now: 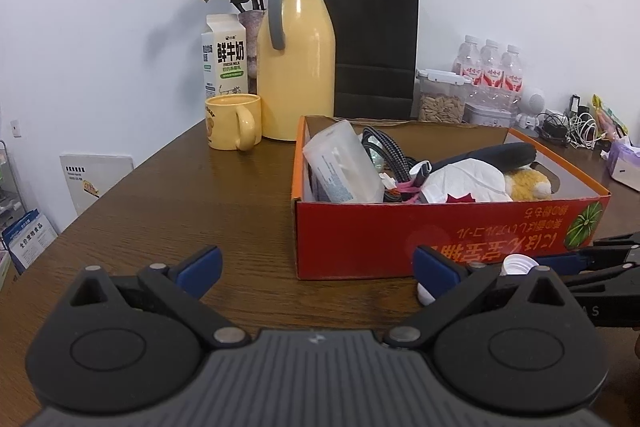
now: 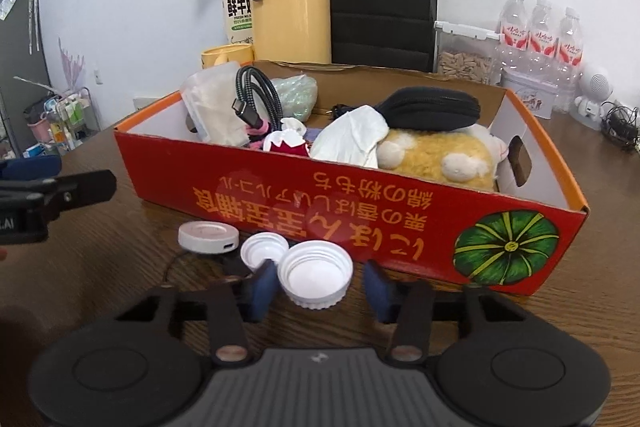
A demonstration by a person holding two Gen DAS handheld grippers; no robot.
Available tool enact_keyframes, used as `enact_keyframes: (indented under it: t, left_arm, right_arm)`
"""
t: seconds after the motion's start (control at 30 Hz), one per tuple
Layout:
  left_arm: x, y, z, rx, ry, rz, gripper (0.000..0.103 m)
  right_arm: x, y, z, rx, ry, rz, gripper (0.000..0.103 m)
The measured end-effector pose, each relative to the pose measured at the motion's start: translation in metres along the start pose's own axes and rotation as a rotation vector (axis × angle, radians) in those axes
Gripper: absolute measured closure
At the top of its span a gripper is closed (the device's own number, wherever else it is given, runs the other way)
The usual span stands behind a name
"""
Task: Organize objects
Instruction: 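Grasp a large white cap with the right tool while the left tool grasps another cap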
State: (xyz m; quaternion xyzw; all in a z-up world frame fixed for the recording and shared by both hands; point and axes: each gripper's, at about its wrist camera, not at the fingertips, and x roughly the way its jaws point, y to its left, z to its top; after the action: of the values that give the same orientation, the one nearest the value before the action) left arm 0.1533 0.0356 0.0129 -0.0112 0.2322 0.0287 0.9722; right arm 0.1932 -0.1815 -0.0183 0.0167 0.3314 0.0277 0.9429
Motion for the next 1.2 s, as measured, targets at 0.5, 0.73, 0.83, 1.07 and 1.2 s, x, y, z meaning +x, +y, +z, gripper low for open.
enact_keyframes:
  t: [0.5,0.73,0.83,1.07,1.2]
  left_arm:
    - [-0.002,-0.016,0.003,0.027,-0.001,-0.026,0.0]
    - [0.0,-0.039,0.011,0.071,-0.012,-0.086,0.0]
    - [0.003,-0.055,0.013,0.102,-0.004,-0.112,0.0]
    - [0.012,-0.088,0.013,0.179,0.042,-0.197,0.0]
    - [0.019,-0.105,0.011,0.215,0.074,-0.228,0.016]
  right_arm:
    - [-0.012,-0.002,-0.005,0.013,-0.071,0.006,0.064]
    - [-0.03,-0.012,-0.011,0.016,-0.127,-0.008,0.064]
    - [-0.039,-0.02,-0.014,0.024,-0.148,-0.024,0.064]
    - [-0.054,-0.049,-0.021,0.066,-0.188,-0.07,0.064]
    - [-0.057,-0.06,-0.024,0.082,-0.203,-0.083,0.064]
